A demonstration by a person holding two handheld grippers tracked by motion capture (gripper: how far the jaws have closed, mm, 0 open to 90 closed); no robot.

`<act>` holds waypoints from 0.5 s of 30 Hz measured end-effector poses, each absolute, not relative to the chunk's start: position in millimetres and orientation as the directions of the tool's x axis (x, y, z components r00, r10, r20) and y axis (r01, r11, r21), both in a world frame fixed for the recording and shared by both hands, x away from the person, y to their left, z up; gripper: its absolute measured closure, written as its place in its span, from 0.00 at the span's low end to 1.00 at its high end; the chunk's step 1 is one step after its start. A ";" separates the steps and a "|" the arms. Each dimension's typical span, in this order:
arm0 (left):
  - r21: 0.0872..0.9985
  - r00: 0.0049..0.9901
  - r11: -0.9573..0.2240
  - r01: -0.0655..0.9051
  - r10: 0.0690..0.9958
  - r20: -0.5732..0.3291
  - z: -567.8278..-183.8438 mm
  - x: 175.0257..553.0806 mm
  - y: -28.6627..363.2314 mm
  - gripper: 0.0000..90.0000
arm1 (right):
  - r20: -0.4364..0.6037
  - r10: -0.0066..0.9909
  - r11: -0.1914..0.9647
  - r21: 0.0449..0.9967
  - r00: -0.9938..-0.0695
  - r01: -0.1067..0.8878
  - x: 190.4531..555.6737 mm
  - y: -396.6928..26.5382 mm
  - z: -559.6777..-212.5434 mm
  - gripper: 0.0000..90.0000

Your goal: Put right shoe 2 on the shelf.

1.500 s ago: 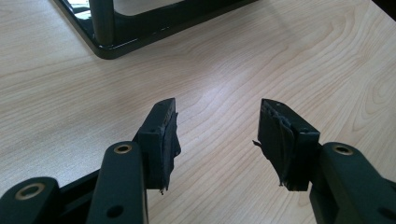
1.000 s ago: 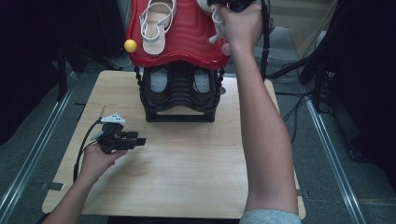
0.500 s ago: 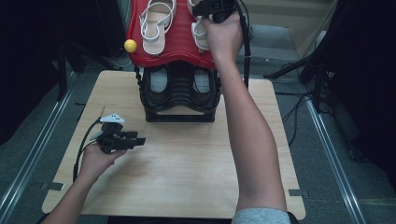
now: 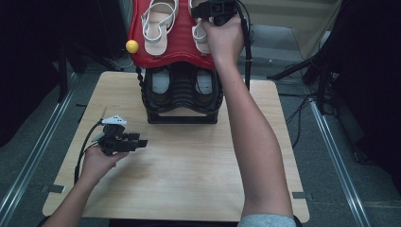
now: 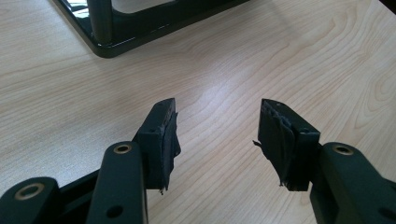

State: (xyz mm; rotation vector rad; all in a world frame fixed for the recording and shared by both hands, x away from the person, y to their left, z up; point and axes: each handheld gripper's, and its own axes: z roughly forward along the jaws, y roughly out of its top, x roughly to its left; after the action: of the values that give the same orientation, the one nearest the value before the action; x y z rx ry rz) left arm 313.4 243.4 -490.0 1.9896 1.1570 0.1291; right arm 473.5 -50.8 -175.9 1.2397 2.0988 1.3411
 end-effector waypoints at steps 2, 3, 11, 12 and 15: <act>0.689 0.575 -0.249 0.681 0.764 -0.292 -489.8 313.5 243.7 0.53 | 0.125 0.820 0.186 0.864 -0.558 0.468 473.7 -50.2 -174.4 0.85; 0.689 0.573 -0.248 0.681 0.766 -0.290 -489.6 313.4 243.8 0.53 | 0.112 0.824 0.196 0.864 -0.555 0.465 473.9 -49.7 -174.1 0.84; 0.686 0.575 -0.252 0.682 0.764 -0.291 -490.6 314.4 243.8 0.53 | 0.134 0.815 0.172 0.873 -0.563 0.457 473.8 -56.4 -171.8 0.71; 0.686 0.575 -0.254 0.682 0.765 -0.288 -490.7 314.5 243.5 0.53 | 0.136 0.813 0.166 0.878 -0.566 0.449 473.4 -57.9 -170.9 0.70; 0.685 0.576 -0.256 0.682 0.766 -0.287 -490.7 314.3 243.3 0.53 | 0.156 0.806 0.148 0.881 -0.571 0.449 473.4 -62.9 -168.6 0.66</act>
State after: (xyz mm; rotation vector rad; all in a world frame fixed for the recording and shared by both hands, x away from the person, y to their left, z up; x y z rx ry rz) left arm 314.3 243.3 -490.7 1.9981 1.1561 0.1312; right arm 473.4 -62.9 -168.6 1.2054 2.0784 1.3960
